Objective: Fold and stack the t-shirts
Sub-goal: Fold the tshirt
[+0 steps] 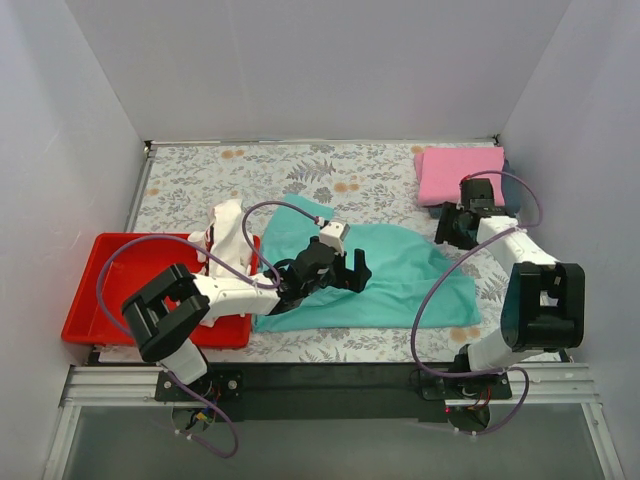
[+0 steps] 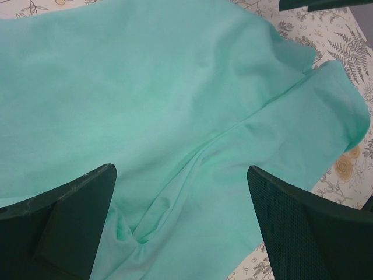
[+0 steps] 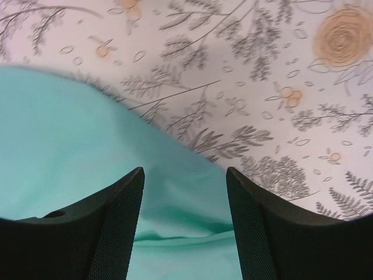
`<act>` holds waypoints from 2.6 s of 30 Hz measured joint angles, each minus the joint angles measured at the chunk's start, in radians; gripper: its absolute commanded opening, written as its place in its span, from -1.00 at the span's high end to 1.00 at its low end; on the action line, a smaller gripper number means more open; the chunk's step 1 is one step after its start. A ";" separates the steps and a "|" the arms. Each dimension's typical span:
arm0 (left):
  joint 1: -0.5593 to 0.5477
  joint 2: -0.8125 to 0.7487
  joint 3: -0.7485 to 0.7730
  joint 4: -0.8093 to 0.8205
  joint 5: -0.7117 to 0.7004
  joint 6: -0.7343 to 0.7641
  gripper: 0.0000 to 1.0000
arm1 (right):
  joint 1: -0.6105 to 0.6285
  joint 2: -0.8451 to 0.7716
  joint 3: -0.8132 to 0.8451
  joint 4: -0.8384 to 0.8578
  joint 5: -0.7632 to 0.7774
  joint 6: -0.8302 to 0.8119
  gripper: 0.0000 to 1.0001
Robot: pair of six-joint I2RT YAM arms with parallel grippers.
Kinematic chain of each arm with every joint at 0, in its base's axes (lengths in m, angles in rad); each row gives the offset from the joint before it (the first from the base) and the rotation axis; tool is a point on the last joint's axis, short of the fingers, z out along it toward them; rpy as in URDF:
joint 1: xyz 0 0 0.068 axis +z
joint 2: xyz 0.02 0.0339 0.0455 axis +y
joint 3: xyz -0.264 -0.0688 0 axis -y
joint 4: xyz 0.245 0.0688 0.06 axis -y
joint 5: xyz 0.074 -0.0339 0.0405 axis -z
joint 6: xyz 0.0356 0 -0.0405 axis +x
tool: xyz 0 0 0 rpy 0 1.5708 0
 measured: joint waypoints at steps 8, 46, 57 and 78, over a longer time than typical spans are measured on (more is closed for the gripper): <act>0.000 0.005 0.003 -0.037 0.008 0.000 -0.75 | -0.084 0.010 -0.048 0.049 -0.015 -0.021 0.00; -0.117 0.353 0.016 0.449 0.516 0.059 -0.76 | -0.090 0.099 0.011 0.076 -0.046 -0.035 0.97; -0.116 0.357 -0.030 0.533 0.525 0.047 -0.76 | -0.138 0.180 0.140 0.056 0.013 -0.042 0.97; -0.116 0.347 -0.023 0.513 0.523 0.055 -0.79 | -0.256 0.175 0.163 0.050 0.049 -0.070 0.13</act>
